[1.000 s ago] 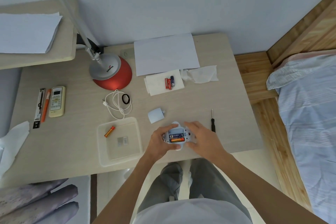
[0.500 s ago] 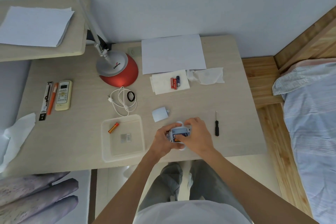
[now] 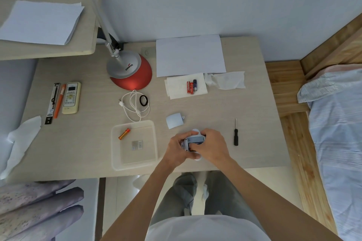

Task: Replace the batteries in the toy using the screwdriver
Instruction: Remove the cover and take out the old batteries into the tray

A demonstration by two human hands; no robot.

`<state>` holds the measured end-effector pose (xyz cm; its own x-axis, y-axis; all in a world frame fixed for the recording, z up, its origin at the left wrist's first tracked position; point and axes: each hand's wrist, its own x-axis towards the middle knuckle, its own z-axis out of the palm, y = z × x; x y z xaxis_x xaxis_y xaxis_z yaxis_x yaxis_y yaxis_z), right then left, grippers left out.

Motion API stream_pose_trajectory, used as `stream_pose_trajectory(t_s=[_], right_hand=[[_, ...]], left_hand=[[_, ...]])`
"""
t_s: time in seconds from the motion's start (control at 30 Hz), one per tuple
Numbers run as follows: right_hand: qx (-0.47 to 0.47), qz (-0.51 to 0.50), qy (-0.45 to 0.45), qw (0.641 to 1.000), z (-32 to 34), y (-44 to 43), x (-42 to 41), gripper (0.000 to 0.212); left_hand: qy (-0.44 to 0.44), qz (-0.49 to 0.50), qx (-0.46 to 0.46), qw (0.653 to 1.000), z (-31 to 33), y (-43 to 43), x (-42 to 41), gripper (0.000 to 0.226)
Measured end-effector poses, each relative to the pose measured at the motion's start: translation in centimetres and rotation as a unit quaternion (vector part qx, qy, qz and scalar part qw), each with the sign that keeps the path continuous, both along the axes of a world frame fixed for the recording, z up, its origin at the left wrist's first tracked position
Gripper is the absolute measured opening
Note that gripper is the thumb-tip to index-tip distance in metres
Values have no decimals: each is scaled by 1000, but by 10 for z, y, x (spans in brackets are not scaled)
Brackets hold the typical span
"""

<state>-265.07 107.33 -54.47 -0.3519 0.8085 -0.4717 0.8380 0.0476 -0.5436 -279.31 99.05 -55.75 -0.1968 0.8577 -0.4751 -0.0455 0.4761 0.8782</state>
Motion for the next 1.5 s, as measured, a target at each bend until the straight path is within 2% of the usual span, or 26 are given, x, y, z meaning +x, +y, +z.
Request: stream_pose_trajectory(t_s=[0.23, 0.5, 0.77, 0.9, 1.03, 1.1, 1.23, 1.37, 1.5], right_hand=[[3, 11, 13, 1000, 2, 1, 2, 34], [-15, 24, 59, 998, 5, 5, 13, 27], [-74, 53, 120, 989, 2, 13, 40, 40], [-115, 108, 88, 984, 0, 14, 60, 72], [-52, 121, 83, 988, -3, 13, 57, 57], [-42, 118, 88, 988, -5, 12, 53, 51], [-40, 107, 94, 989, -6, 10, 53, 50], [-46, 96, 82, 991, -8, 9, 52, 57], [-46, 94, 65, 992, -8, 9, 50, 60]], left_hand=[[1, -6, 9, 1000, 3, 0, 1, 77], [12, -7, -5, 1000, -4, -1, -1, 78], [-15, -7, -23, 1000, -6, -2, -4, 80], [-22, -15, -14, 1000, -5, -3, -4, 77], [-12, -36, -8, 999, -4, -5, -4, 78], [22, -61, -10, 998, -6, -7, -6, 78], [196, -98, 20, 976, -5, -12, -19, 72], [384, -156, 85, 906, 10, -12, -26, 51], [463, -211, 113, 854, 16, -5, -19, 35]])
